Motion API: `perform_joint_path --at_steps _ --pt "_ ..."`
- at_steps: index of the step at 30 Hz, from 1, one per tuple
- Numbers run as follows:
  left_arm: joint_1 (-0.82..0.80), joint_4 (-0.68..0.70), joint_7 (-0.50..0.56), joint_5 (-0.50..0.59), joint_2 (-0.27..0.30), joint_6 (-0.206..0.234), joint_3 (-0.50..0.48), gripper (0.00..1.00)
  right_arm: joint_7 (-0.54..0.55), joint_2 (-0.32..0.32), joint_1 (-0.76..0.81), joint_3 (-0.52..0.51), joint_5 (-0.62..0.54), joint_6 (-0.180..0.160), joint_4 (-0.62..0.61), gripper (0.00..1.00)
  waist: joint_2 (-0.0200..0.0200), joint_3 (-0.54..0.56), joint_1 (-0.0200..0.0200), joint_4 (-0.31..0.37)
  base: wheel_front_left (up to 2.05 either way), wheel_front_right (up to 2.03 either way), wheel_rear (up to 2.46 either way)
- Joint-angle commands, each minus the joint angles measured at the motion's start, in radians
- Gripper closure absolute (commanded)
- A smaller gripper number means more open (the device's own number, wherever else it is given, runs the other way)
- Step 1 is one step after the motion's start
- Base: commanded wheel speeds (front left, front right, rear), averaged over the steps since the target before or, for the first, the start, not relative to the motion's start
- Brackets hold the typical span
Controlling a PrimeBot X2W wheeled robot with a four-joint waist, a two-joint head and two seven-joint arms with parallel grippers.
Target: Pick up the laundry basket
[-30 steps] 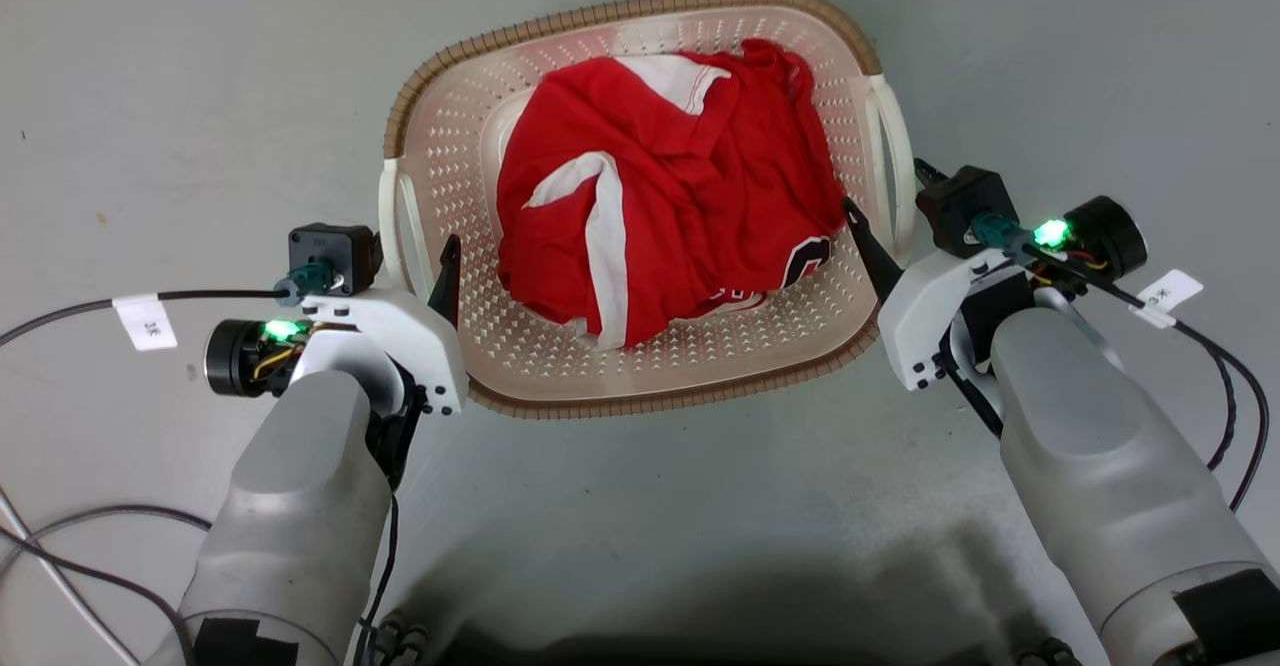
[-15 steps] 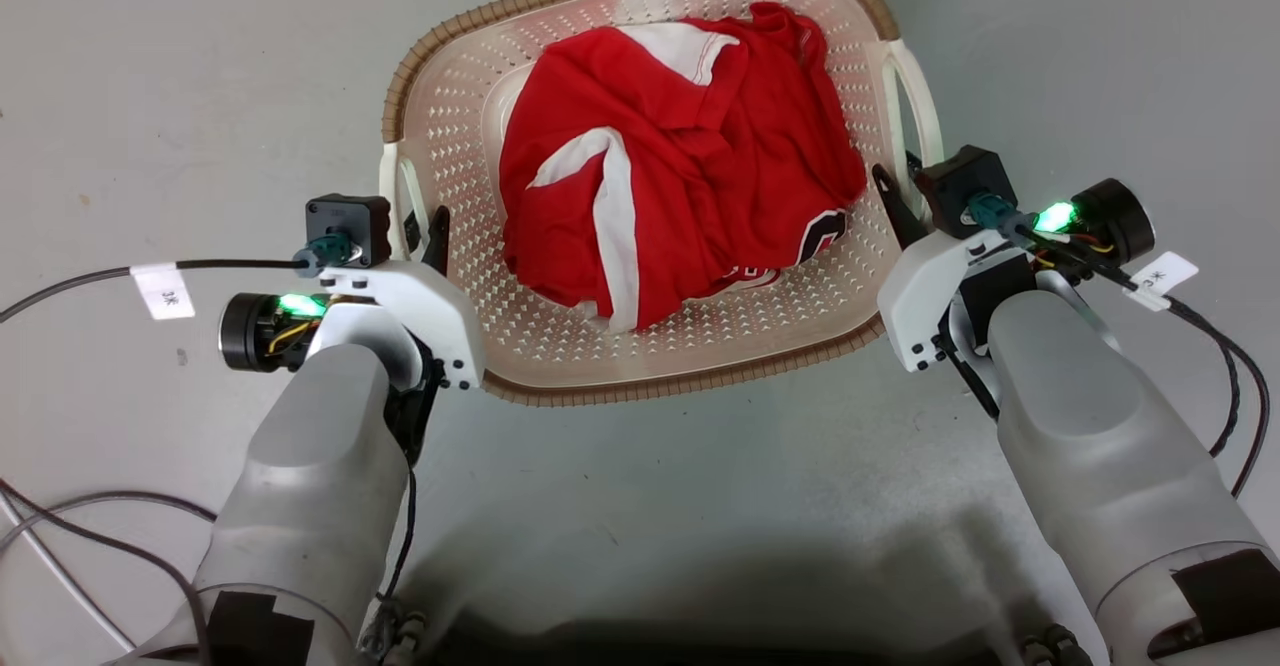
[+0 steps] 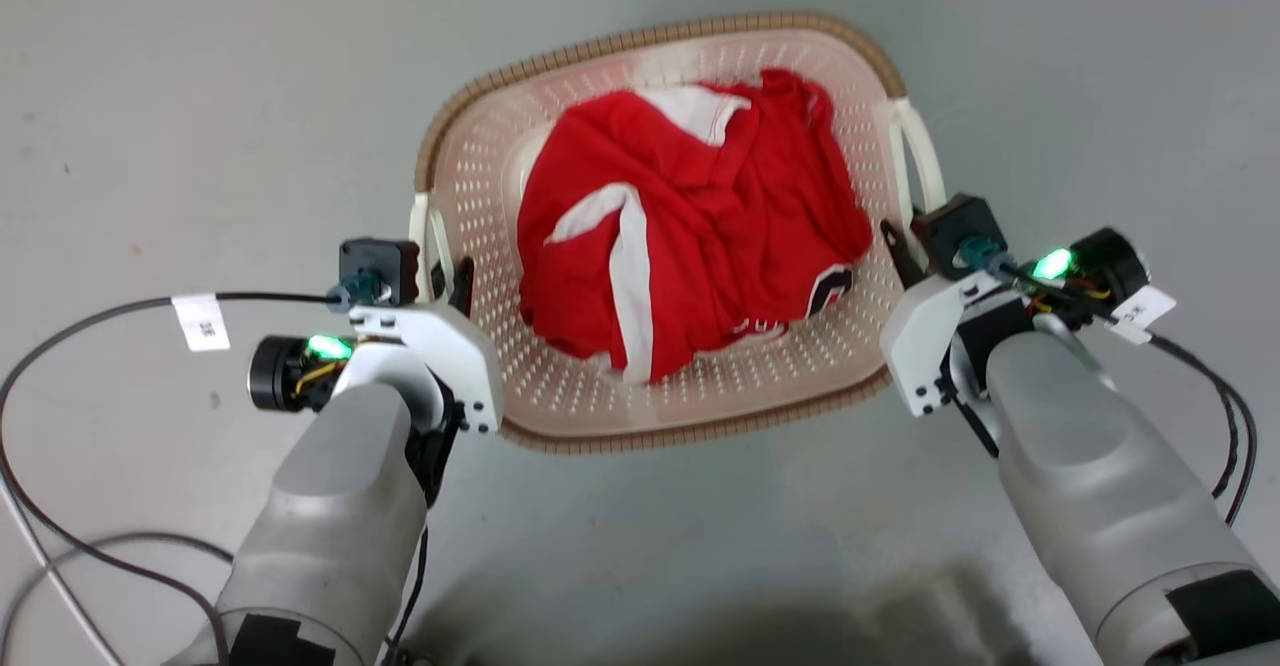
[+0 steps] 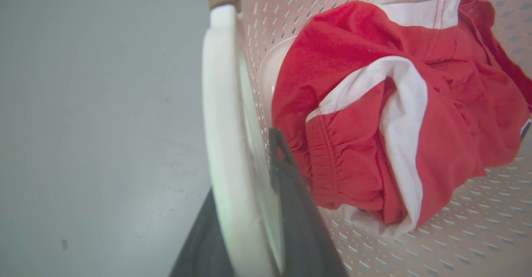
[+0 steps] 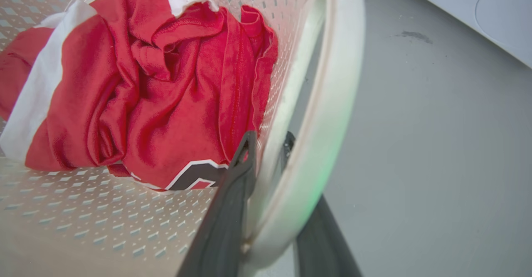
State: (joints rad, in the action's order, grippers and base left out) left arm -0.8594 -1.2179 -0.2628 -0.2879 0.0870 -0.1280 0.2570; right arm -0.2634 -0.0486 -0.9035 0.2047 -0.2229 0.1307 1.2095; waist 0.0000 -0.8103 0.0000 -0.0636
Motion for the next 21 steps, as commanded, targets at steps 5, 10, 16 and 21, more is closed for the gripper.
perform_joint_path --at_steps 5,10,16,21 --pt "0.037 -0.037 0.018 -0.023 0.008 -0.004 0.057 1.00 -0.001 -0.005 0.042 0.065 0.064 0.000 0.038 1.00 0.0000 0.134 0.0000 0.008 0.00 0.00 0.00" --pt "0.068 -0.050 0.066 -0.055 0.002 -0.004 0.111 1.00 0.014 -0.003 0.078 0.143 0.151 0.000 0.050 1.00 0.0000 0.231 0.0000 0.019 0.00 0.00 0.00" --pt "0.114 -0.052 0.161 -0.119 -0.001 -0.005 0.176 1.00 0.084 -0.001 0.136 0.244 0.278 0.001 0.048 1.00 0.0000 0.348 0.0000 0.035 0.00 0.00 0.00" --pt "0.159 -0.034 0.233 -0.182 0.010 -0.006 0.228 1.00 0.152 0.000 0.186 0.331 0.388 0.001 0.028 1.00 0.0000 0.443 0.0000 0.049 0.00 0.00 0.00"
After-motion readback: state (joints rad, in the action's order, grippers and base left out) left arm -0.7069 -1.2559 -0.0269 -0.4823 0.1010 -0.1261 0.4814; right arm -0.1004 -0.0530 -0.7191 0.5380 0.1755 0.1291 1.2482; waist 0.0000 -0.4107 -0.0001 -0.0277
